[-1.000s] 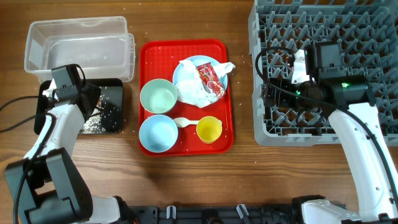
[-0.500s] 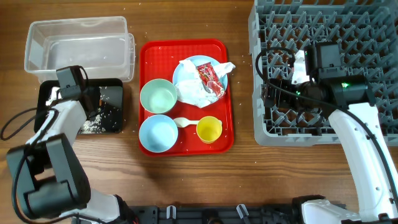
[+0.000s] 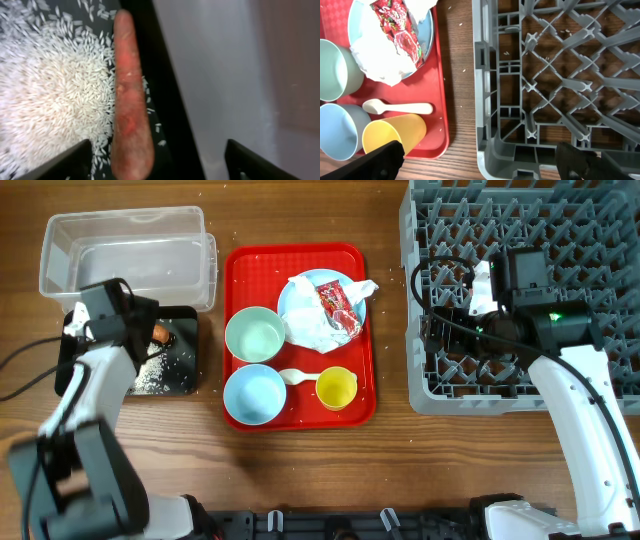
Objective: Sort waste into correct bins and load items into the dishwasher rack
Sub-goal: 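Grasp the tissue and red wrapper from the blue plate, left gripper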
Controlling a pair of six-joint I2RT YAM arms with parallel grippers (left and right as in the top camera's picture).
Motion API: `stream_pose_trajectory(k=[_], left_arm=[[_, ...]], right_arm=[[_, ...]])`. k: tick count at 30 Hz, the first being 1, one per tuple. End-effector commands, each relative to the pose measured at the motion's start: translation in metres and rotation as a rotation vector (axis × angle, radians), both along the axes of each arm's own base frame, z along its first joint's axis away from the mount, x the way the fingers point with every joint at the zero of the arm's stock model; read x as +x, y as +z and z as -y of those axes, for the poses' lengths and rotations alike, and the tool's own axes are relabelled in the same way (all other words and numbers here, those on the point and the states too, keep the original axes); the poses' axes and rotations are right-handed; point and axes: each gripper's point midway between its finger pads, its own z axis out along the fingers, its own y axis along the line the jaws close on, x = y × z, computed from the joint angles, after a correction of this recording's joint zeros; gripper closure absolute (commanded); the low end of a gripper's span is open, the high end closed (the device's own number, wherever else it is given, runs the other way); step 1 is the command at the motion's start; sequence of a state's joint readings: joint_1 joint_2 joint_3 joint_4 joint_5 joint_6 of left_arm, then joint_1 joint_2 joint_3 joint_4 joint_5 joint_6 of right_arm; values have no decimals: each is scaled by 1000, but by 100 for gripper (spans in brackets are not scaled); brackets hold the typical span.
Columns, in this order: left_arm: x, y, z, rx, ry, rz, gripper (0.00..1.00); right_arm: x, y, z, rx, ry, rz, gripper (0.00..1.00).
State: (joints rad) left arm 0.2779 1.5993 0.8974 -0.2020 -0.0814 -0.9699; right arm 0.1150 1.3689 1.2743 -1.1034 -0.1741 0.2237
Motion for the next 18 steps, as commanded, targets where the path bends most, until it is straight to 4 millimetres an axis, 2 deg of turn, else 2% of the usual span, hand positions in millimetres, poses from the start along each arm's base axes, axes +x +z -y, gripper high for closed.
stream_pose_trajectory(k=[1, 3, 5, 7, 8, 10, 12, 15, 18], left_arm=[[-15, 52, 2, 103, -97, 46, 9], [-37, 70, 14, 156, -221, 7, 0], [-45, 83, 33, 181, -384, 16, 0], [-49, 106, 68, 221, -662, 106, 0], [-48, 119, 82, 234, -761, 169, 4], [-51, 135, 100, 214, -829, 235, 12], [-52, 144, 114, 206, -872, 240, 13], [-47, 160, 151, 223, -984, 276, 12], [-40, 172, 191, 284, -1076, 273, 6]], right_arm=[[3, 5, 1, -11, -14, 11, 0], [3, 5, 1, -10, -13, 13, 0], [5, 6, 1, -9, -14, 21, 0], [8, 7, 0, -6, -16, 35, 0], [9, 8, 0, -6, -16, 38, 0], [9, 8, 0, -6, -16, 39, 0], [9, 8, 0, -6, -16, 38, 0], [9, 8, 0, -6, -16, 37, 0], [9, 8, 0, -2, -23, 35, 0]])
